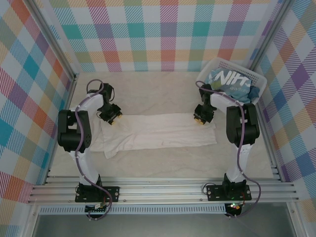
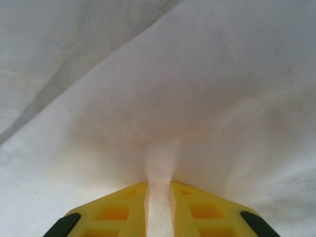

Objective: Fold and stack the t-shirts

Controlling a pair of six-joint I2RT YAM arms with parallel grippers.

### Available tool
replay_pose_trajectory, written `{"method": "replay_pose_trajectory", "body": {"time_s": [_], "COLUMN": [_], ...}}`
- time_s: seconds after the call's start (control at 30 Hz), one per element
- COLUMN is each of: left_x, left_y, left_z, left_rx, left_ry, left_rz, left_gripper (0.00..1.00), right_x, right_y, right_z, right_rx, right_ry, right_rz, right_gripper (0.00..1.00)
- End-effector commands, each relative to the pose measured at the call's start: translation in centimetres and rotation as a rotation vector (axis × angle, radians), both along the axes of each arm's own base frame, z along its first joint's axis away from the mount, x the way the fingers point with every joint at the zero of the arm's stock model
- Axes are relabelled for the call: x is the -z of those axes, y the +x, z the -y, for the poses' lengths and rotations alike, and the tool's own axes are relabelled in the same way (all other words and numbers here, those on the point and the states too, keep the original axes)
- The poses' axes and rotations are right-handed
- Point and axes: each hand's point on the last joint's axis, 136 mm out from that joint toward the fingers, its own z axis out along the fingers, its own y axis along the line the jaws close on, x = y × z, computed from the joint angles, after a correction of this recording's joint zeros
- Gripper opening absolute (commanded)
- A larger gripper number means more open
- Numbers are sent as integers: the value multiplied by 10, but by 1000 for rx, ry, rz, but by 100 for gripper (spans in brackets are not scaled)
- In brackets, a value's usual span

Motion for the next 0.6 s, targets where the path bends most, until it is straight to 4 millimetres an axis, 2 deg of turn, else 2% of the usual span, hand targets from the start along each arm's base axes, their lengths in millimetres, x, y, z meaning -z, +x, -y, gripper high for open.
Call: {"method": "replay_pose_trajectory", "body": {"time_s": [0.0, 0.1, 0.17, 0.27, 0.33, 0.43, 0.57], "left_x": [-31, -21, -14, -12, -11, -6, 4], "left_y": [-24, -40, -48, -51, -49, -43, -45], "left_z": [-21, -35, -45, -55, -59, -62, -70], "left_rx": [29, 64, 104, 148, 173, 198, 204], "left_ry": [83, 62, 64, 75, 96, 103, 147], "left_rz": [20, 5, -8, 26, 48, 73, 39], "left_gripper": [41, 43, 43, 45, 45, 44, 42], "right_x": [-17, -31, -40, -47, -46, -41, -38], "right_y": [-12, -20, -28, -38, -43, -44, -38], "right_z": [-9, -30, -54, -89, -105, -119, -124], "right_rx": [-84, -133, -192, -292, -324, -338, -330], "right_ry": [3, 80, 147, 241, 282, 321, 331], "right_rz": [27, 70, 98, 124, 125, 111, 101], "right_gripper": [20, 22, 26, 30, 30, 30, 30]}}
